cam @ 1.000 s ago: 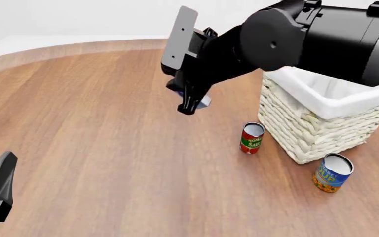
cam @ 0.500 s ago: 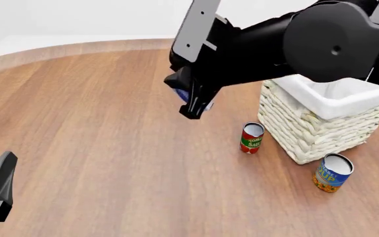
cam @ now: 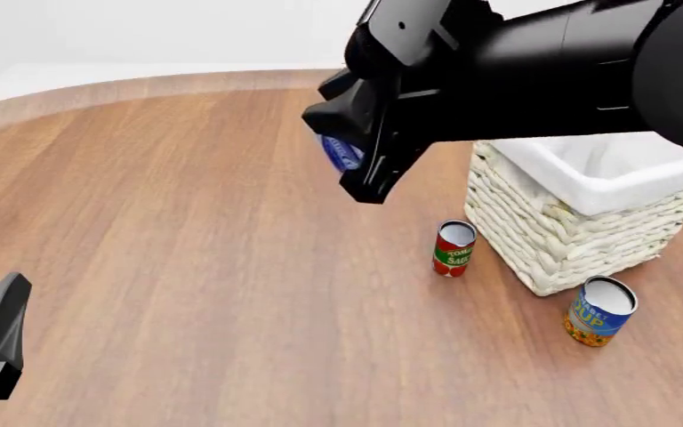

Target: Pick up the alphabet soup and the cream cheese box, and put them in the basket.

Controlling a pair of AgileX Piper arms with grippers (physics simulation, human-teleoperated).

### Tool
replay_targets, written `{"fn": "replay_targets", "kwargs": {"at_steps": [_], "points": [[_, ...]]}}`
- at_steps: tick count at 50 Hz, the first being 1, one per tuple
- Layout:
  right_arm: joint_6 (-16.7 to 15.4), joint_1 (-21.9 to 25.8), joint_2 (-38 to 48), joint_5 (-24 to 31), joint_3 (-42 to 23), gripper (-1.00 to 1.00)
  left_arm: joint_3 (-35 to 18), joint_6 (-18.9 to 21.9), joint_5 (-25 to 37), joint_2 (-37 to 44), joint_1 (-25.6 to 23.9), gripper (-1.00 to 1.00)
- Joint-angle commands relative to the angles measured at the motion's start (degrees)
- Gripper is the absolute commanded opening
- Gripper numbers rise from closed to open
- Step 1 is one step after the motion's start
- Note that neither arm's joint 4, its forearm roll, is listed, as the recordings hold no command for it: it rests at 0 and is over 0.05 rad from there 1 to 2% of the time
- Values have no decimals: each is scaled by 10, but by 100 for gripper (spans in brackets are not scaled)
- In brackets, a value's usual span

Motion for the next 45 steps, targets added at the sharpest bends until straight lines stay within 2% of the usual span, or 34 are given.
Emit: {"fn": "replay_targets", "kwargs": {"at_steps": [1, 4, 22, 23, 24, 27, 31, 34, 36, 38, 39, 45], "points": [[38, 6, -18, -13, 2, -100, 0, 0, 0, 0, 0, 100], [54, 6, -15, -14, 1, -100, 0, 0, 0, 0, 0, 100], [54, 6, -15, -14, 1, -100, 0, 0, 0, 0, 0, 100], [57, 5, -14, -15, -2, -100, 0, 0, 0, 0, 0, 100], [75, 10, -22, -15, -6, -100, 0, 0, 0, 0, 0, 100], [81, 15, -23, -10, -10, -100, 0, 0, 0, 0, 0, 100], [83, 0, -7, -9, -26, -100, 0, 0, 0, 0, 0, 100], [100, 2, -10, -4, -32, -100, 0, 0, 0, 0, 0, 100], [96, -21, 13, -8, -49, -100, 0, 0, 0, 0, 0, 100], [110, -28, 19, -10, -57, -100, 0, 0, 0, 0, 0, 100], [101, -33, 24, -9, -58, -100, 0, 0, 0, 0, 0, 100], [100, -66, 52, -5, -82, -100, 0, 0, 0, 0, 0, 100]]}}
